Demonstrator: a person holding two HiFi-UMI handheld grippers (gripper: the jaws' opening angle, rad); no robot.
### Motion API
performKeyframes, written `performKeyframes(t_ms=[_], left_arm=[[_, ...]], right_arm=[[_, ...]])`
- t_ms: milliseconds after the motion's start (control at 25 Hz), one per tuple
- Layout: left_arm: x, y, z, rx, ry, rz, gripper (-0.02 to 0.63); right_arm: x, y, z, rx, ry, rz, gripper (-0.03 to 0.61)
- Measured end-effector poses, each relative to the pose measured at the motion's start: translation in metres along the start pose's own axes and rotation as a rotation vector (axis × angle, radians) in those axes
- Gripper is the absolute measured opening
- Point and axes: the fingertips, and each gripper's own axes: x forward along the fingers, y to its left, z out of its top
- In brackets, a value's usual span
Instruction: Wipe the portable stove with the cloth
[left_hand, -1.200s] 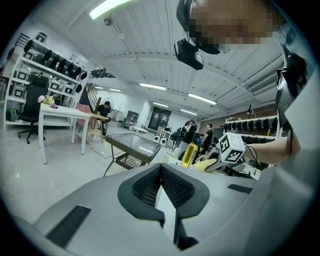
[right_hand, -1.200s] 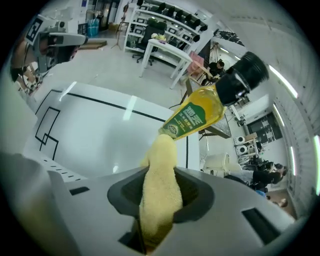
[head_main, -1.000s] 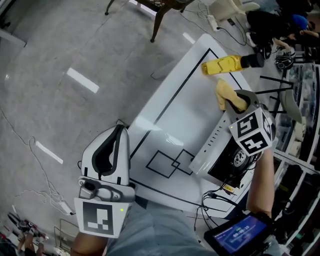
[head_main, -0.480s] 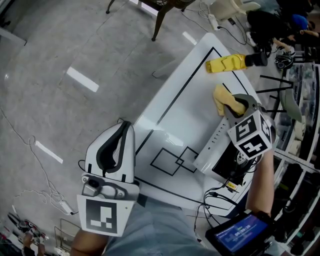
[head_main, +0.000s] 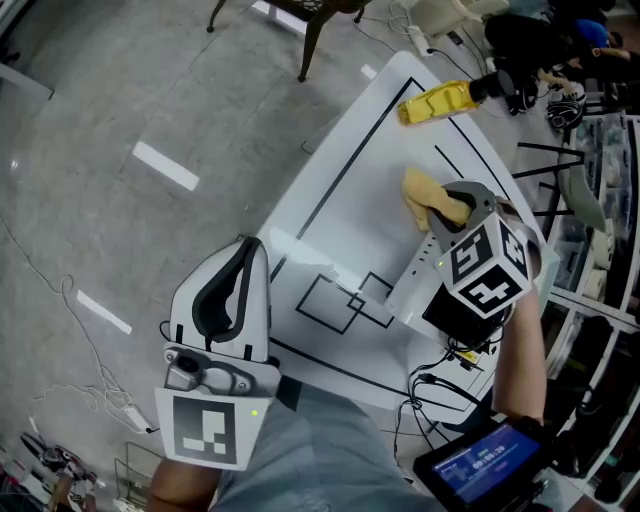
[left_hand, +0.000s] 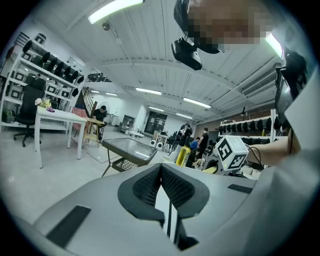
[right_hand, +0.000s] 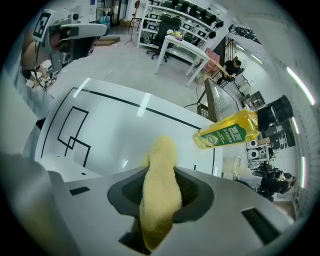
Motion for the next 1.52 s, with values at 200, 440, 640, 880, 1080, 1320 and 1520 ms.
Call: performKeyframes(t_ms=[200, 440, 640, 880, 1080, 1320, 1520], left_arm=[[-0.021, -0.006, -0.002, -0.004, -0.01, 0.004, 0.018], [-0.044, -0.011, -0.006, -0.012, -0.026, 0.016, 0.018], [-0.06, -0.014, -0.006, -0.009, -0.037, 0.022, 0.018], [-0.079, -0.014, -0.005, -0.007, -0.048, 0.029, 0.018], [-0.098, -0.016, -0.004, -0.005, -0.063, 0.038, 0.017], [-0.115, -0.015, 0.0, 0.001, -0.083, 0.042, 0.018], [-0.133, -0.019, 0.003, 0.006, -0.102, 0.042, 0.018]], right_arm=[[-0.009, 0.022, 0.004, -0.012, -0.009, 0.012, 0.126], [-0.017, 0.046, 0.009, -0.035, -0.02, 0.031, 0.124], [-0.023, 0.064, 0.017, -0.058, -0.035, 0.041, 0.124], [-0.029, 0.086, 0.025, -0.086, -0.038, 0.062, 0.124], [-0.037, 0.105, 0.028, -0.096, -0.044, 0.075, 0.124], [-0.045, 0.126, 0.035, -0.114, -0.051, 0.089, 0.124], [-0.056, 0.148, 0.041, -0.126, -0.067, 0.1, 0.124]])
